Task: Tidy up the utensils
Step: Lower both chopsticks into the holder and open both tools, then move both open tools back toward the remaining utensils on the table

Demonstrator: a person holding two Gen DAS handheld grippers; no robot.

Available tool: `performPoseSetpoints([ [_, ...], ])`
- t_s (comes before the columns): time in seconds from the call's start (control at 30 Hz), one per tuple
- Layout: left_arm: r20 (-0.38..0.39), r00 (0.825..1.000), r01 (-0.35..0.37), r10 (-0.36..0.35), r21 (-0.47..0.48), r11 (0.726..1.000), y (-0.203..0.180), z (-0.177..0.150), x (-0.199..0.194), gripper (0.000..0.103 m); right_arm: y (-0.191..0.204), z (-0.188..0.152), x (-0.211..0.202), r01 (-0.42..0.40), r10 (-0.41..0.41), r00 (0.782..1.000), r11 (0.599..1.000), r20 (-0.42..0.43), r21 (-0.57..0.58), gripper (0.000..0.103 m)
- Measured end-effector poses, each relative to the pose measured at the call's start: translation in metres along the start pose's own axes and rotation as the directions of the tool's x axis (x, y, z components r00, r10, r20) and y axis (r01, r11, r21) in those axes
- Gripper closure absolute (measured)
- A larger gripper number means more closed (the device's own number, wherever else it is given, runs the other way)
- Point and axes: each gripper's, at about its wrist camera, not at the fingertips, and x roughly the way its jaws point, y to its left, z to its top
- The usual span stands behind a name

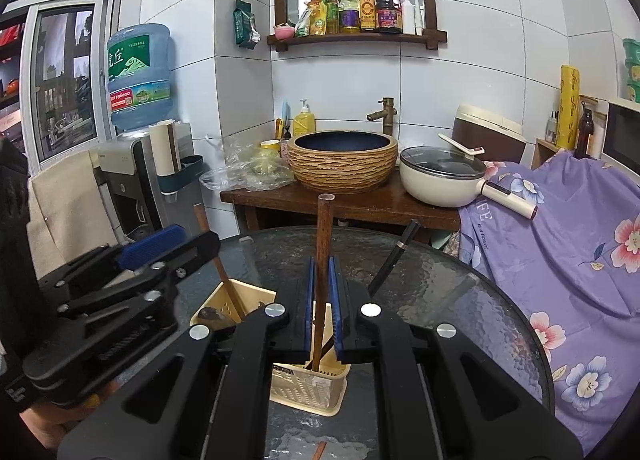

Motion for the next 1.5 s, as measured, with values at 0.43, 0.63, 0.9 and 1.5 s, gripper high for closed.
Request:
performPoseSetpoints([
  [0.43,0.056,0.997,-0.054,0.055,-0.019,0.998,0.017,-0.019,-0.075,0.006,-0.002,-0.013,-0.056,-0.012,0.010,0.993,1.000,0.116,0.013,0.039],
  [0.63,-0.057,0.994,-0.093,0.096,0.060,0.994,0.019,-0.054,-0.090,0.006,0.007,-0.056,-0.072,-0.037,0.036,0.998,0.999,0.047,0.014,0.034],
  [0.9,-0.194,0.970,-0.144,0.147,0.029,0.989,0.045,-0.109,-0.098,0.006,0.015,-0.129,-0.071,-0.018,0.016,0.998,0.999,-0.066,-0.029,0.034],
  [1.5,-0.422,0.900,-0.120,0.112,0.006,0.993,0.059,-0.178,-0.067,0.037,-0.003,-0.205,-0.012,0.018,0.009,0.913,0.998,-0.408,0.063,0.052],
])
